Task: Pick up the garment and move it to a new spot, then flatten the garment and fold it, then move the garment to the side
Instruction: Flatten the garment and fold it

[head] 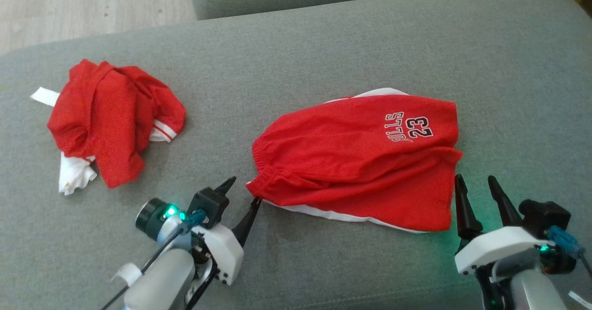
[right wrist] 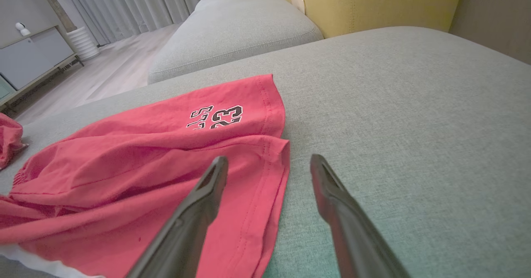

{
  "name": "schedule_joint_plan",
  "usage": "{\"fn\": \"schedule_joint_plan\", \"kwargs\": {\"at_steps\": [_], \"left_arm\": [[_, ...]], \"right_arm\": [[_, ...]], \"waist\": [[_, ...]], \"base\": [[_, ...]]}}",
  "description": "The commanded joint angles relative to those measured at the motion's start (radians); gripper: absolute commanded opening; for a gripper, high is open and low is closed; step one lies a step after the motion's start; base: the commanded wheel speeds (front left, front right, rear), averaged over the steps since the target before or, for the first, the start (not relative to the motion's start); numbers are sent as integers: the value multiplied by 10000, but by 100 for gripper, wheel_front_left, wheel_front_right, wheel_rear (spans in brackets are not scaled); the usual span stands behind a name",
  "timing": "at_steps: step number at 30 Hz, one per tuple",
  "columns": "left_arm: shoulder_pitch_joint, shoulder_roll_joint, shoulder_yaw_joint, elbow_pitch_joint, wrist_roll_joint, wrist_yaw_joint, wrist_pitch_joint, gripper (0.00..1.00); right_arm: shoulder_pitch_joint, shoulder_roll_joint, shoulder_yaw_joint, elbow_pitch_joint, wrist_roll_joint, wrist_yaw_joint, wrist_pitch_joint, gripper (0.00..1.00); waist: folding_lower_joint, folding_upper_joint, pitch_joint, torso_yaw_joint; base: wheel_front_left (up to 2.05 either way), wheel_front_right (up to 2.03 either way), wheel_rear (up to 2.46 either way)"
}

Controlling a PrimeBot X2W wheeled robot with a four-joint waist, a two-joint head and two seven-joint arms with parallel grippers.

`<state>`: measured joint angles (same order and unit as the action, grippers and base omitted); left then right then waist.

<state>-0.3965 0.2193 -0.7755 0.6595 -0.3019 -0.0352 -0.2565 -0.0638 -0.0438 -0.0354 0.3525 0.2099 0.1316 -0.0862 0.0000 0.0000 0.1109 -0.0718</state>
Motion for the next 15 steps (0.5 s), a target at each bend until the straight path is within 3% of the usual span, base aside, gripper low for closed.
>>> {"fn": "schedule_joint_plan", "kwargs": {"at_steps": [1,15], "left_arm": [[-122,218,443,-304,119,74,-53,100],[1756,737,1991,-3064,391,112,-53,100]], "right_arm": [[-21,-64,270,-373,-54,-9,-21,100],[401,-64,310,-385,162,-9,-106,100]], "waist": [[0,0,-76,48],[0,0,-675,343]], "base": [[0,0,0],[0,0,0]]}}
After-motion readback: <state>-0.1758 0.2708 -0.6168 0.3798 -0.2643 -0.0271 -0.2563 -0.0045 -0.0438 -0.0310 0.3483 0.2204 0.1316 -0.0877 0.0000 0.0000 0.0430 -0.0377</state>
